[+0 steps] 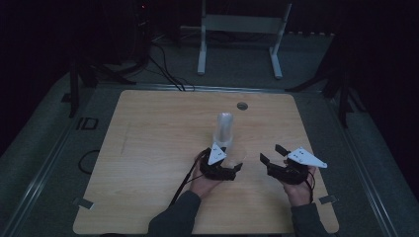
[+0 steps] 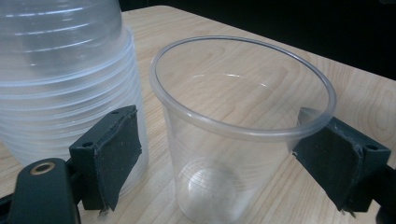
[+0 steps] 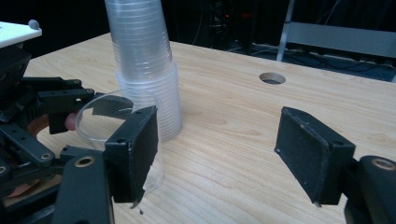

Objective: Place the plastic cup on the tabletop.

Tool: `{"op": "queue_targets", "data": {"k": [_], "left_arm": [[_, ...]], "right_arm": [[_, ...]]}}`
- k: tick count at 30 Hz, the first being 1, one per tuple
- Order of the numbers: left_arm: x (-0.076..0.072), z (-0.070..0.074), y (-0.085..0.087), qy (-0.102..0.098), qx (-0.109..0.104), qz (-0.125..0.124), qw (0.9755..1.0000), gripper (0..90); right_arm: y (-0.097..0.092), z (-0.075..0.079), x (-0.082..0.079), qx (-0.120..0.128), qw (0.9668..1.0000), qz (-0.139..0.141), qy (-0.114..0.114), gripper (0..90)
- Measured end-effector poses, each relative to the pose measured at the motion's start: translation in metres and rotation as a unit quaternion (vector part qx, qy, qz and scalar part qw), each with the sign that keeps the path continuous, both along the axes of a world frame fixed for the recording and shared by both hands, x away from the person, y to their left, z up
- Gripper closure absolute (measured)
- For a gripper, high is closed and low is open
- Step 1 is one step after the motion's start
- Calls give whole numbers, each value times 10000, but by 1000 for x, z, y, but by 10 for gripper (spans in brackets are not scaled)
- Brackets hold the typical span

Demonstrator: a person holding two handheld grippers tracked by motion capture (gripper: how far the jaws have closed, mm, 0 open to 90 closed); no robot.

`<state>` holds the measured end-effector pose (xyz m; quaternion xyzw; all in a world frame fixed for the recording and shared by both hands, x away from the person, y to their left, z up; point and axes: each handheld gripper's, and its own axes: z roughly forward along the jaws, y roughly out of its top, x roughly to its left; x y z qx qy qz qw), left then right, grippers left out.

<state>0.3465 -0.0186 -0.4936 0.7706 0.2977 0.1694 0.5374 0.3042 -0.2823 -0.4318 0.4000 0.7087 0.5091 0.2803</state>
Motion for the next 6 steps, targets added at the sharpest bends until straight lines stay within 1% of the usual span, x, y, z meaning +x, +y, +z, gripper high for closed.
{"op": "queue_targets", "data": {"k": [6], "left_arm": [[0,-1,1,4,-1,-13,10000,150]], "right_arm": [[-1,0,0,6,10000,-10,-9,294]]}}
